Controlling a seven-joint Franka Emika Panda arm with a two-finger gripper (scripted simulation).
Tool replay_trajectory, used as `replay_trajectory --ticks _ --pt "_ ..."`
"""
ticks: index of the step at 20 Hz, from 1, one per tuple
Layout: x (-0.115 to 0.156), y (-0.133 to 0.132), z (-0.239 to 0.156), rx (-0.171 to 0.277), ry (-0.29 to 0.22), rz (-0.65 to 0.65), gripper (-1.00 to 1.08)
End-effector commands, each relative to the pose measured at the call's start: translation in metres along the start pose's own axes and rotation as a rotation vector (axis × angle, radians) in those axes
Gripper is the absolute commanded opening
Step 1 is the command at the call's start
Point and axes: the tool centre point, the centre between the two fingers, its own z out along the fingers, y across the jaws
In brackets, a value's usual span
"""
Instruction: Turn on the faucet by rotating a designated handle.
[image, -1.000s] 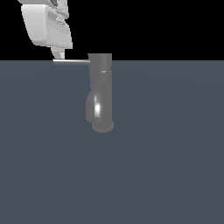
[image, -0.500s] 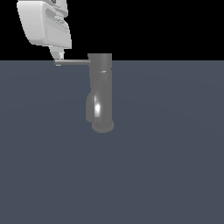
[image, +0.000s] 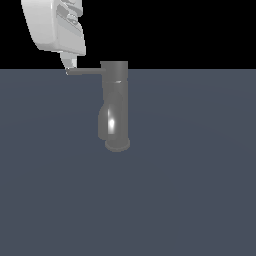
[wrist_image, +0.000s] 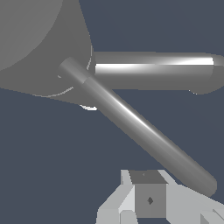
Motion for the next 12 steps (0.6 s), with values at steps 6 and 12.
replay_trajectory --ticks 6,12 --pt "0.024 0.016 0.0 -0.003 0.002 0.012 -1.0" --pt "0.038 0.029 0.0 -0.003 0.002 0.012 -1.0"
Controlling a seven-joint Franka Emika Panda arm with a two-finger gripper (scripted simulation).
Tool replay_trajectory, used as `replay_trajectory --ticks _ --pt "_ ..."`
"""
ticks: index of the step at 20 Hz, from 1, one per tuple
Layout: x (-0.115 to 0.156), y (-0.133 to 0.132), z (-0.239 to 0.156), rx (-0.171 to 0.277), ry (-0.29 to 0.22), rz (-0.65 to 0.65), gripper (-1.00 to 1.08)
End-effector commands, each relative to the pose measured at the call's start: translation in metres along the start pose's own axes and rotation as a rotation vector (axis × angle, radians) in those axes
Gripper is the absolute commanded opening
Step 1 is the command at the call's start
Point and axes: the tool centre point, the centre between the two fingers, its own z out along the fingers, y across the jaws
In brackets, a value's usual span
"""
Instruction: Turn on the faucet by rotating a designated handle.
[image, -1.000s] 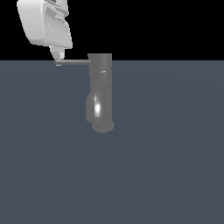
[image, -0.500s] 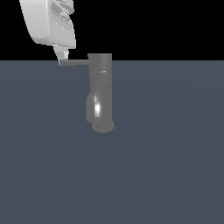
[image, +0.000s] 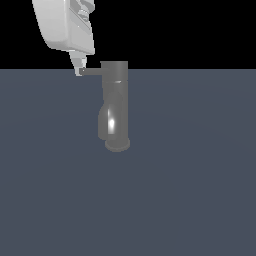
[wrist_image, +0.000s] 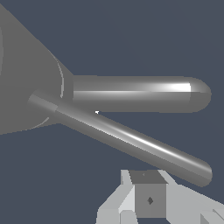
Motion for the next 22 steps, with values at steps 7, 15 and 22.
replay_trajectory --ticks 7,15,22 --pt "0.024 0.02 0.0 -0.004 0.001 0.007 -1.0" --pt "0.053 0.019 0.0 -0.003 0.001 0.003 -1.0" --pt "0.098 0.017 0.0 -0.003 0.001 0.005 -1.0"
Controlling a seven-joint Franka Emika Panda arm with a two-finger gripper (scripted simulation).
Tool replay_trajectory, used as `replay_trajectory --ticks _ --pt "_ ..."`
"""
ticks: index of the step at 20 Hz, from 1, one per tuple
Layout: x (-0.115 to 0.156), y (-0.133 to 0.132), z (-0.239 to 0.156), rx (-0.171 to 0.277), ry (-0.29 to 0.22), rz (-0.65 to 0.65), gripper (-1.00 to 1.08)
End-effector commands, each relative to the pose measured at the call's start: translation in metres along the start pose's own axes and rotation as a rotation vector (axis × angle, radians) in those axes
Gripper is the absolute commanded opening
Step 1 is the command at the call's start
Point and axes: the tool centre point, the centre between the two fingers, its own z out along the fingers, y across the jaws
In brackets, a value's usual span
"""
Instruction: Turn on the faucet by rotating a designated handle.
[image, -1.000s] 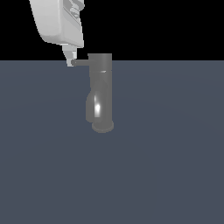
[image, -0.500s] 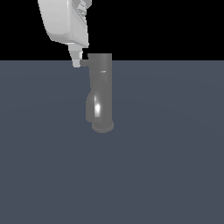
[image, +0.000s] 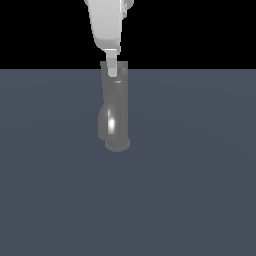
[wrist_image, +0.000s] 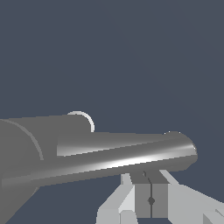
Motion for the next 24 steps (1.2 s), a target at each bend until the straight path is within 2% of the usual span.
replay_trajectory --ticks 1,6,7,8,24 --pt "0.03 -0.001 0.0 0.001 0.0 0.027 -1.0" --pt "0.06 -0.001 0.0 0.0 0.0 0.029 -1.0" --pt "0.06 -0.001 0.0 0.0 0.0 0.029 -1.0" --pt "0.038 -0.002 0.0 0.001 0.0 -0.003 -1.0" --pt "0.071 -0.031 0.0 0.001 0.0 0.009 -1.0"
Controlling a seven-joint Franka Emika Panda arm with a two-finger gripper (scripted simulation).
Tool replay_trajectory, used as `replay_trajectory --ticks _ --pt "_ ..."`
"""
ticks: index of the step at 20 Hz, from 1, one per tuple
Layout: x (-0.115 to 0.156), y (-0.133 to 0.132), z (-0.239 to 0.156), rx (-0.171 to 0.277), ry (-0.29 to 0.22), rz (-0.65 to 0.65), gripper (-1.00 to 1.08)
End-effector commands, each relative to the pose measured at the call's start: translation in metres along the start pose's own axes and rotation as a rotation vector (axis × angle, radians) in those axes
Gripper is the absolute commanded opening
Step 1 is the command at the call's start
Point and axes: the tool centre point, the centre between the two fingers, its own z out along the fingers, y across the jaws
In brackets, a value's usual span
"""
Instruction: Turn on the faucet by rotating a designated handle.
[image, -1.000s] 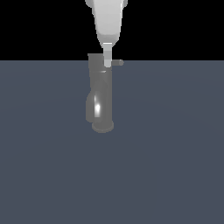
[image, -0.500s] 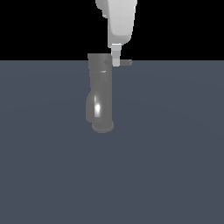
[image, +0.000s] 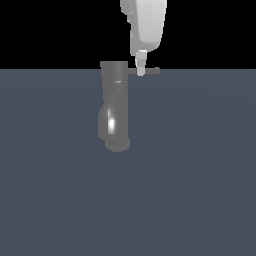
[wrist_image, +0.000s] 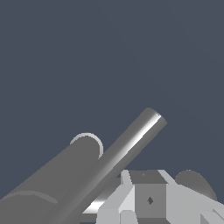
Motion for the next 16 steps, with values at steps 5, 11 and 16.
replay_trajectory --ticks 5,11,16 --pt "0.016 -0.013 0.0 0.004 0.001 0.011 -1.0" --pt "0.026 -0.022 0.0 0.004 0.001 0.014 -1.0" --pt "0.034 -0.029 0.0 0.004 0.001 0.017 -1.0"
